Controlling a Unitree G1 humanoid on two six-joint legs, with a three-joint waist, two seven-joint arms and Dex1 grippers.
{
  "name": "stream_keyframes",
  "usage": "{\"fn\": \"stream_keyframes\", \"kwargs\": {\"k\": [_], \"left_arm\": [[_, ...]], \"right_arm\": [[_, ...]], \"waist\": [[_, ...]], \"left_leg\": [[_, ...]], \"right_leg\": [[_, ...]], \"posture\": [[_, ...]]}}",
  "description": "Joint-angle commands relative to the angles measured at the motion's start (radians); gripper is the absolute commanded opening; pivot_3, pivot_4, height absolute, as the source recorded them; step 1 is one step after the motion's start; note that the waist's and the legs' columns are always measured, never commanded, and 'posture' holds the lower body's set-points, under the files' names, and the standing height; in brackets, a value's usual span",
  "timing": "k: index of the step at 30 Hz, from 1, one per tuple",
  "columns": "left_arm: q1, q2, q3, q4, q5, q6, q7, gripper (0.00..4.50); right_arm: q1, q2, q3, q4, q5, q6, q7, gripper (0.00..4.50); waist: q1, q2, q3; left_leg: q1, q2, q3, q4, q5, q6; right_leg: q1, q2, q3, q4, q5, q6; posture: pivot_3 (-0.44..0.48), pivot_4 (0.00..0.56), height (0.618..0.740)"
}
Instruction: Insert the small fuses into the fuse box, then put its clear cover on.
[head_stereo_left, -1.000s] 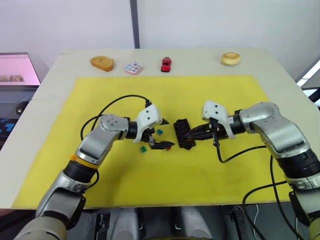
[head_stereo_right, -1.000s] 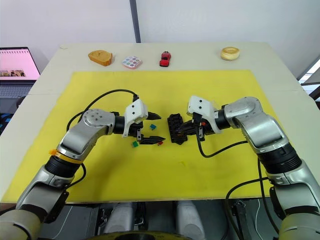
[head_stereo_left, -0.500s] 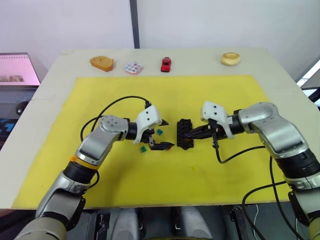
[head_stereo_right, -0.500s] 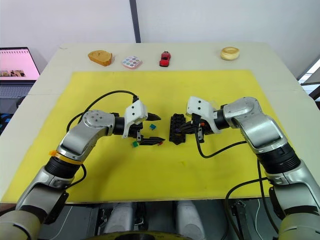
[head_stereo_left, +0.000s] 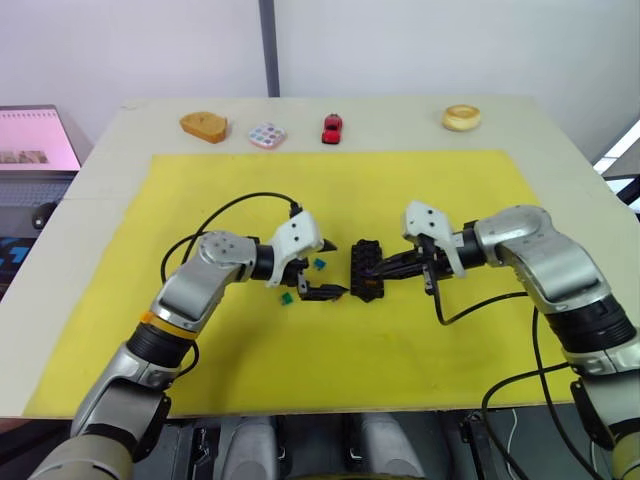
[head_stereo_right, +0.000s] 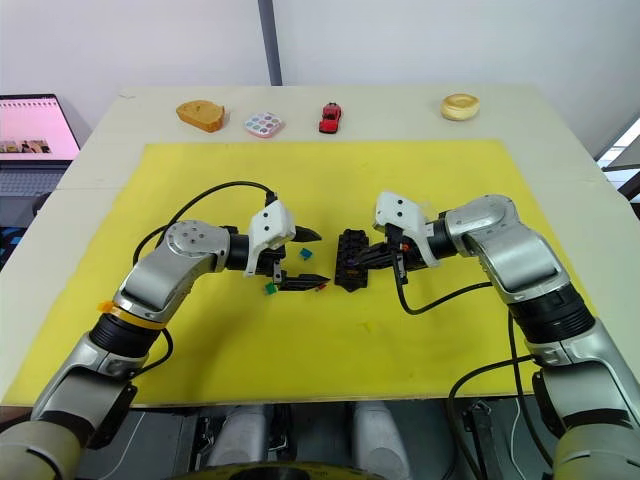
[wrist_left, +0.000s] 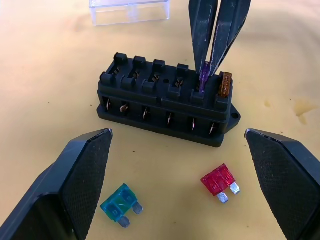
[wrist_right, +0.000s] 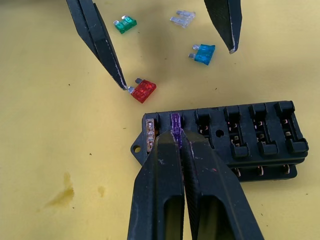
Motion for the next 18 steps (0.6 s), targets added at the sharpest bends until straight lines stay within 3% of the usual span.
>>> {"fn": "stream_keyframes", "kwargs": {"k": [1,18], "left_arm": [[0.001,0.007,0.014,-0.039,0.0,-0.012,0.003,4.5],[0.003,0.008,0.014,-0.047,0.002,-0.007,0.004,4.5]], "right_arm": [[-0.006,0.007,-0.026,-0.005,0.009,-0.016,-0.006,0.02],[0.018,0.016,0.01,0.015,-0.035,-0.064,-0.04,0.02]], "waist": [[0.0,0.0,0.0],[-0.001,0.0,0.0]], "left_leg": [[0.0,0.0,0.0,0.0,0.0,0.0],[0.0,0.0,0.0,0.0,0.0,0.0]], "right_leg": [[0.0,0.0,0.0,0.0,0.0,0.0],[0.0,0.0,0.0,0.0,0.0,0.0]], "posture": [[0.0,0.15,0.74],[0.0,0.15,0.74]]}}
